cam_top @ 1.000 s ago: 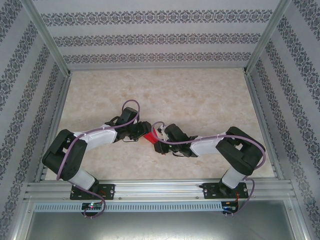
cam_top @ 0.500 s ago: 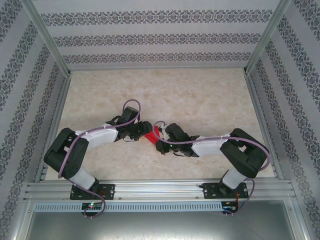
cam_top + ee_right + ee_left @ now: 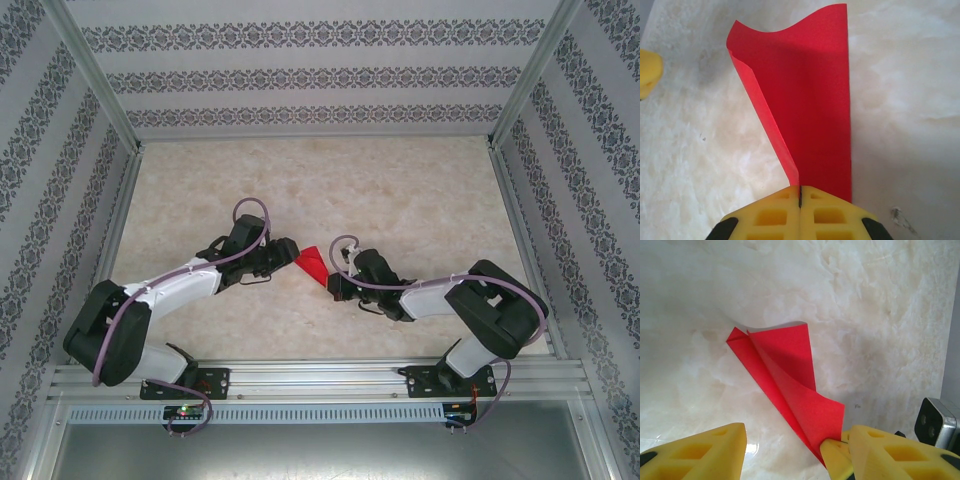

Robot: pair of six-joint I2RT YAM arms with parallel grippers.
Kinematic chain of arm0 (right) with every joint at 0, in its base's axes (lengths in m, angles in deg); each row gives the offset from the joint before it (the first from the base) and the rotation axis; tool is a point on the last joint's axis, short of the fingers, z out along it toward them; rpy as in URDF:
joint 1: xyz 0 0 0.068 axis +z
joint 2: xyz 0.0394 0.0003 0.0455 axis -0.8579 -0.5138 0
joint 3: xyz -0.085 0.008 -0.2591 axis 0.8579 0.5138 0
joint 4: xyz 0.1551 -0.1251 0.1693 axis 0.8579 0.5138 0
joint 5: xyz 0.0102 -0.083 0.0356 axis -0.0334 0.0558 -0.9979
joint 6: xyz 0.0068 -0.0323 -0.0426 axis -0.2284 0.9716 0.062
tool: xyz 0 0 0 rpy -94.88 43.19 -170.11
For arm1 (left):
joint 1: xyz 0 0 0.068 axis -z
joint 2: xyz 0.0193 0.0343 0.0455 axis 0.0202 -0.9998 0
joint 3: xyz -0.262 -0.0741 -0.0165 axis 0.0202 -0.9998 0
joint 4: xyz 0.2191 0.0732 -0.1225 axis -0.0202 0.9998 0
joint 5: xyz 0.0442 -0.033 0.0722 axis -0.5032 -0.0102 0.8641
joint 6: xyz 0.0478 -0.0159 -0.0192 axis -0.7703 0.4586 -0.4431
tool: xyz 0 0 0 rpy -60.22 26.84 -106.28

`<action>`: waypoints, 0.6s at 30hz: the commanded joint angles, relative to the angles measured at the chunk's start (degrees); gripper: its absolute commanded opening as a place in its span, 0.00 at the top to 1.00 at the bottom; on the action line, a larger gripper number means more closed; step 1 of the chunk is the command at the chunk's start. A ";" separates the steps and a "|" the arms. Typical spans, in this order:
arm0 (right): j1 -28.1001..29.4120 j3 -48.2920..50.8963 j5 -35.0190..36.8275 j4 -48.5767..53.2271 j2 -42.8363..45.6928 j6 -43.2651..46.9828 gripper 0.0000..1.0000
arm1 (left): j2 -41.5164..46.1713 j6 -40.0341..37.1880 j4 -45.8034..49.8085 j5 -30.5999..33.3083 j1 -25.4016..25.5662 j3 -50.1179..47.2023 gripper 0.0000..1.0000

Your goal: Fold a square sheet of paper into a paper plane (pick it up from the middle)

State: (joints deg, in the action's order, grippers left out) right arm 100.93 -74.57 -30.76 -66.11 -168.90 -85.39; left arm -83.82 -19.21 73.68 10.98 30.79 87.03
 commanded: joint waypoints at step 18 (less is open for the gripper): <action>-2.83 3.32 -3.39 -16.55 -6.11 -13.29 1.00 | -11.20 1.13 -14.42 -12.24 1.55 3.60 0.50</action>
State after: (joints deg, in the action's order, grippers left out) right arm 98.54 -71.66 -33.21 -80.60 -174.08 -97.87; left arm -93.76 -18.11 63.95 1.60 31.51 88.30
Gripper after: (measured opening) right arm 0.043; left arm 0.502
